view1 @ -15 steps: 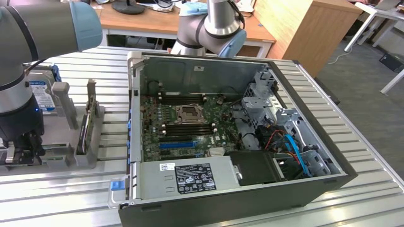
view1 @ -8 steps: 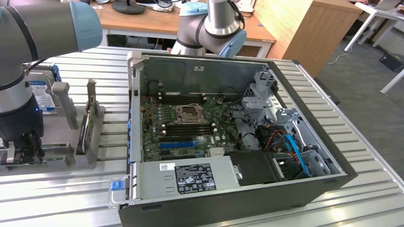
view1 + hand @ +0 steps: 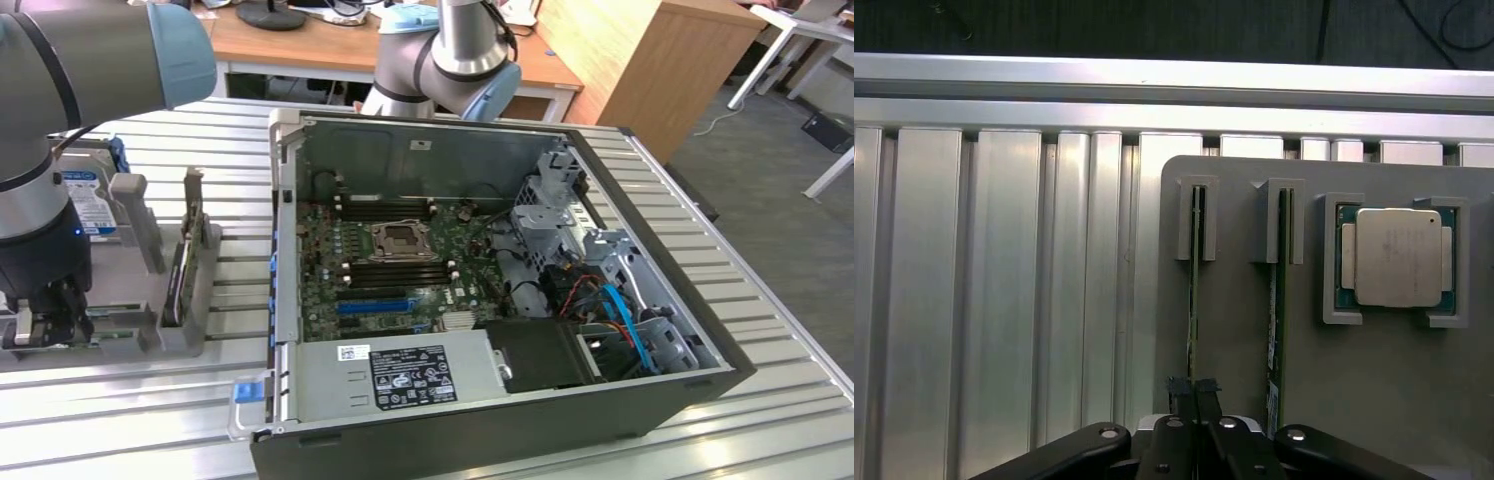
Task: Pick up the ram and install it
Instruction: 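Pick up the ram and move it above insertion slot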
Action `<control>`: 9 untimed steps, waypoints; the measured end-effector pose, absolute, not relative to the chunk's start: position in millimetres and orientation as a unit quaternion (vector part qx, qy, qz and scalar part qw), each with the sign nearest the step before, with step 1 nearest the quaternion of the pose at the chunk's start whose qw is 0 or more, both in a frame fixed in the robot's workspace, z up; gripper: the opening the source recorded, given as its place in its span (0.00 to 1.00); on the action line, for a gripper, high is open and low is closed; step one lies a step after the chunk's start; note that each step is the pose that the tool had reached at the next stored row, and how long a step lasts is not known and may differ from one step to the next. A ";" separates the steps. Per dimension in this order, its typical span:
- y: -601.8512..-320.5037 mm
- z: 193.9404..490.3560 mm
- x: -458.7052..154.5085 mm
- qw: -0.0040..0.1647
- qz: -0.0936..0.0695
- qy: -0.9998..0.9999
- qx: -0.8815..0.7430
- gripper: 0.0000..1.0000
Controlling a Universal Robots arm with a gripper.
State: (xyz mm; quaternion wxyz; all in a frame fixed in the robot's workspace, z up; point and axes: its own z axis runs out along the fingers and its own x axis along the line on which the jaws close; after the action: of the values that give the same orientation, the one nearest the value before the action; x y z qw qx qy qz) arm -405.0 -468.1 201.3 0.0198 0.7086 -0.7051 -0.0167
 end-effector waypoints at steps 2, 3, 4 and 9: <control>-468.1 201.3 -405.0 0.020 -0.017 -0.705 0.709 0.12; -468.1 201.3 -405.0 0.020 -0.017 -0.705 0.709 0.12; -468.1 201.4 -405.0 0.020 -0.017 -0.705 0.709 0.12; -468.1 201.3 -405.0 0.020 -0.017 -0.705 0.709 0.12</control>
State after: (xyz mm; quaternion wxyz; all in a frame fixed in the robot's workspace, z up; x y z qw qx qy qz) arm -405.0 -468.1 201.3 0.0198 0.7086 -0.7051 -0.0168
